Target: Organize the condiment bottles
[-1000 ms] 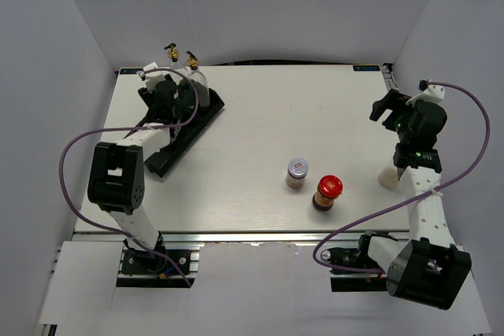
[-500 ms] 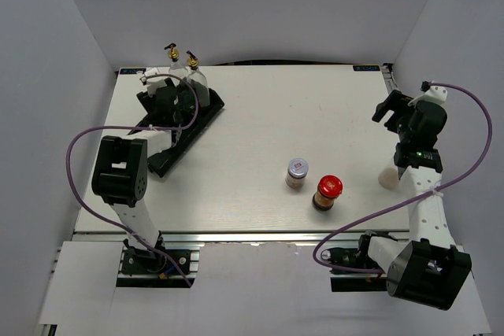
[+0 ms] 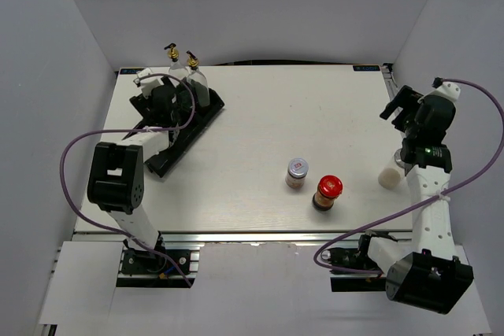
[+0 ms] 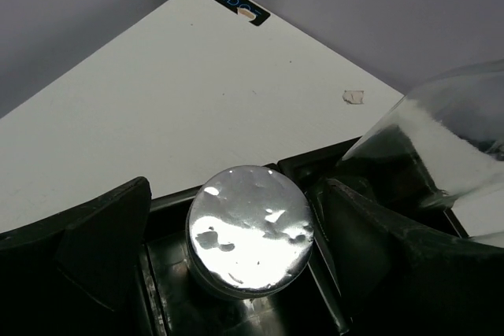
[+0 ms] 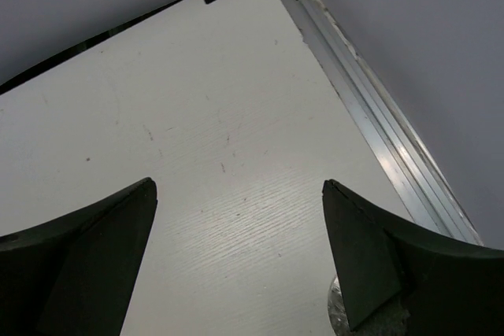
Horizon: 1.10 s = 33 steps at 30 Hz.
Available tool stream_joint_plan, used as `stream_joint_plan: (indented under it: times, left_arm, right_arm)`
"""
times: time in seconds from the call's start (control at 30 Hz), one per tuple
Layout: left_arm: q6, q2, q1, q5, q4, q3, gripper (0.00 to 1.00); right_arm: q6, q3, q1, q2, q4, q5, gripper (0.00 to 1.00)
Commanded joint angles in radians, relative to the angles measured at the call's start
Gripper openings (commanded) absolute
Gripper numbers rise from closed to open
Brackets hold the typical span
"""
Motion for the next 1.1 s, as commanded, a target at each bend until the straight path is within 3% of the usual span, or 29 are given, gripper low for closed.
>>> stream_joint_plan:
  times: [0.0,0.13,0.33,0.67,0.87,1.07]
  left_arm:
    - [-0.037,-0.120,0.007,-0.010,-0.096,0.023,0.98]
    - [-0.040,-0.157,0.007,0.005,-0.281,0.109,0.98]
    - [-0.033,-0.250,0.007,0.105,-0.413,0.192,0.98]
    - [-0.046,-0.460,0.008,0.140,-0.470,0.156,0.98]
    - [-0.049,-0.484,0.008,0.194,-0.505,0.170,0.98]
    - [-0.045,-0.484,0.007,0.306,-0.539,0.233,0.98]
  right_arm:
    - [0.039,0.083,-0.004,0.023,-0.146,0.145,0.89]
    - [0.015,0.130,-0.006,0.057,-0.248,0.205,0.90]
    - [0.047,0.160,-0.038,0.138,-0.361,0.278,0.89]
    - [0.052,0.069,-0.158,0.180,-0.313,0.236,0.89]
    - [0.041,0.046,-0.168,0.215,-0.282,0.108,0.89]
    - [0.082,0.020,-0.168,0.224,-0.315,0.107,0.89]
